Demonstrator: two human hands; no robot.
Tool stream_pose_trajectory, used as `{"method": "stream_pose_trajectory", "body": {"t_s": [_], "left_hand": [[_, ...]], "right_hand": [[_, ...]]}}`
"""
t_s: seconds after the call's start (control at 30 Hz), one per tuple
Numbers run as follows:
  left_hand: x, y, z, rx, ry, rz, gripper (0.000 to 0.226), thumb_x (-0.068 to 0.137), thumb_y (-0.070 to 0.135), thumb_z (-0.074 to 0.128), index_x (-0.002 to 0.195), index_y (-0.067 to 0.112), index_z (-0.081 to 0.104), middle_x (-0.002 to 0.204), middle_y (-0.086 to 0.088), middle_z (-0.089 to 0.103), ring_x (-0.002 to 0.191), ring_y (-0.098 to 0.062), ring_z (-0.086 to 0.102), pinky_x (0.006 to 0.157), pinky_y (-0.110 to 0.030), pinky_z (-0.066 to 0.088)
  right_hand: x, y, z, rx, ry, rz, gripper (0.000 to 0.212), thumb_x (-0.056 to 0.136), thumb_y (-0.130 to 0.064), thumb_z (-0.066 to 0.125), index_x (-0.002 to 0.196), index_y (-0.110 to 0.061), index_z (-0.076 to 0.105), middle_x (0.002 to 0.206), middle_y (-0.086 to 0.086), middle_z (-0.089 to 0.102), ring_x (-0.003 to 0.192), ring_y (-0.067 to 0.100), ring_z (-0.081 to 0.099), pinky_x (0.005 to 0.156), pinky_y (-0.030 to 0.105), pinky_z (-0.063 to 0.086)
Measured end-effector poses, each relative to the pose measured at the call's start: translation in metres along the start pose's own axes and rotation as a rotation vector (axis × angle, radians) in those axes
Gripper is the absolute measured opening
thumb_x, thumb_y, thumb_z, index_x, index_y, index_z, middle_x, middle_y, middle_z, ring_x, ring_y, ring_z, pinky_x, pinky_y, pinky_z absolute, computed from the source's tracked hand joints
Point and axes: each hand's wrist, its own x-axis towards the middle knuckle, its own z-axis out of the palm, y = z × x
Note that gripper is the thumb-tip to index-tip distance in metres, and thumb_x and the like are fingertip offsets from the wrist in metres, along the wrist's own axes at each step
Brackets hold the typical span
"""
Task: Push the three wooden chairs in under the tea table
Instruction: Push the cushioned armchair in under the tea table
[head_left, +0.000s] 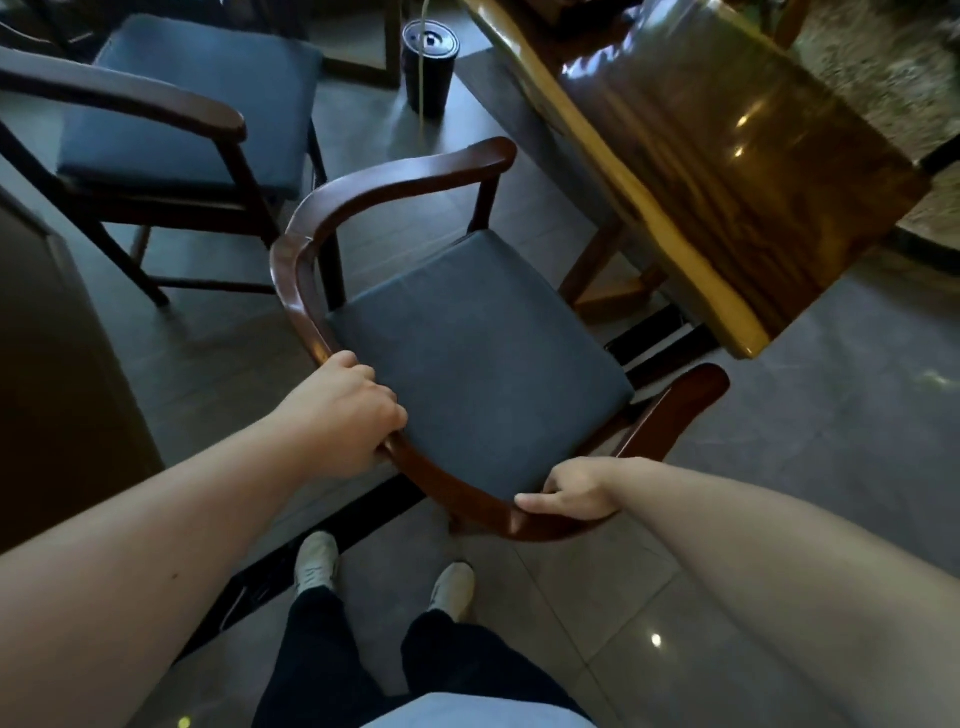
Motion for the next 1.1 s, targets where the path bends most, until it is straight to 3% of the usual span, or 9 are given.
{"method": "stream_pose_trajectory", "body": {"t_s": [0.13,0.33,0.47,0.57,0.67,0.77,0.83,0.93,1.1], "left_hand": [[0.017,0.035,-0.009,-0.039,0.003,-0.018,0.031,0.077,0.057,0.051,0.088,0.031,0.062,0.090,0.011,0.068,0.085,-0.020,0.059,0.074,-0.036,0.036],[0.036,0.062,-0.013,-0.069,-0.003,0.027,0.032,0.079,0.060,0.055,0.091,0.031,0.060,0.091,0.010,0.066,0.084,-0.022,0.060,0.069,-0.037,0.029],[0.038,0.053,-0.012,-0.093,-0.035,0.065,0.032,0.081,0.060,0.053,0.093,0.030,0.057,0.091,0.008,0.065,0.088,-0.022,0.060,0.076,-0.038,0.041],[0.035,0.044,-0.012,-0.125,-0.041,0.116,0.024,0.085,0.050,0.052,0.095,0.028,0.054,0.092,0.007,0.064,0.089,-0.021,0.060,0.080,-0.038,0.043],[0.031,0.026,-0.012,-0.087,-0.043,0.147,0.016,0.085,0.036,0.051,0.099,0.028,0.052,0.095,0.008,0.063,0.094,-0.019,0.058,0.086,-0.036,0.042],[0.029,-0.010,-0.013,0.002,-0.056,0.130,0.019,0.088,0.034,0.048,0.106,0.032,0.052,0.103,0.011,0.063,0.103,-0.017,0.056,0.093,-0.036,0.038],[0.030,-0.041,-0.016,0.025,-0.082,0.110,0.021,0.090,0.037,0.049,0.110,0.034,0.054,0.109,0.013,0.063,0.108,-0.015,0.054,0.097,-0.036,0.038],[0.036,-0.081,-0.016,0.014,-0.105,0.115,0.026,0.089,0.042,0.053,0.113,0.033,0.057,0.113,0.013,0.064,0.112,-0.013,0.053,0.099,-0.032,0.037],[0.053,-0.122,-0.002,-0.003,-0.069,0.279,0.030,0.088,0.044,0.056,0.113,0.029,0.059,0.120,0.012,0.063,0.122,-0.011,0.047,0.108,-0.033,0.029]], "right_hand": [[-0.012,0.031,-0.002,-0.039,-0.022,0.058,0.115,0.059,-0.101,0.018,0.120,-0.017,0.067,0.124,0.004,0.065,0.114,0.024,0.057,0.101,0.041,0.042],[-0.016,0.065,0.008,-0.074,0.065,0.144,0.122,0.049,-0.106,0.013,0.115,-0.019,0.068,0.118,0.004,0.067,0.104,0.025,0.060,0.081,0.037,0.043],[-0.014,0.066,0.012,-0.072,0.053,0.119,0.125,0.050,-0.105,0.006,0.119,-0.019,0.066,0.121,0.006,0.066,0.109,0.027,0.059,0.092,0.040,0.045],[-0.026,0.055,0.012,-0.039,0.121,0.078,0.112,0.060,-0.100,0.011,0.120,-0.021,0.063,0.119,0.004,0.066,0.106,0.024,0.060,0.088,0.037,0.046],[-0.043,0.031,0.011,0.184,0.321,-0.036,0.093,0.064,-0.098,0.022,0.111,-0.028,0.063,0.110,-0.005,0.065,0.098,0.016,0.061,0.084,0.037,0.051],[-0.057,-0.004,0.009,0.277,0.466,-0.179,0.079,0.075,-0.087,0.039,0.126,-0.030,0.056,0.122,-0.007,0.059,0.112,0.012,0.055,0.093,0.032,0.045],[-0.063,-0.031,0.009,0.223,0.497,-0.240,0.072,0.080,-0.078,0.050,0.134,-0.031,0.047,0.130,-0.006,0.054,0.117,0.014,0.052,0.096,0.036,0.045],[-0.062,-0.071,0.011,0.173,0.576,-0.251,0.063,0.085,-0.061,0.058,0.137,-0.028,0.041,0.130,-0.003,0.051,0.116,0.019,0.052,0.092,0.041,0.048],[-0.045,-0.126,-0.013,0.329,0.642,-0.133,0.057,0.088,-0.044,0.061,0.137,-0.026,0.038,0.125,0.001,0.052,0.113,0.024,0.052,0.088,0.043,0.049]]}}
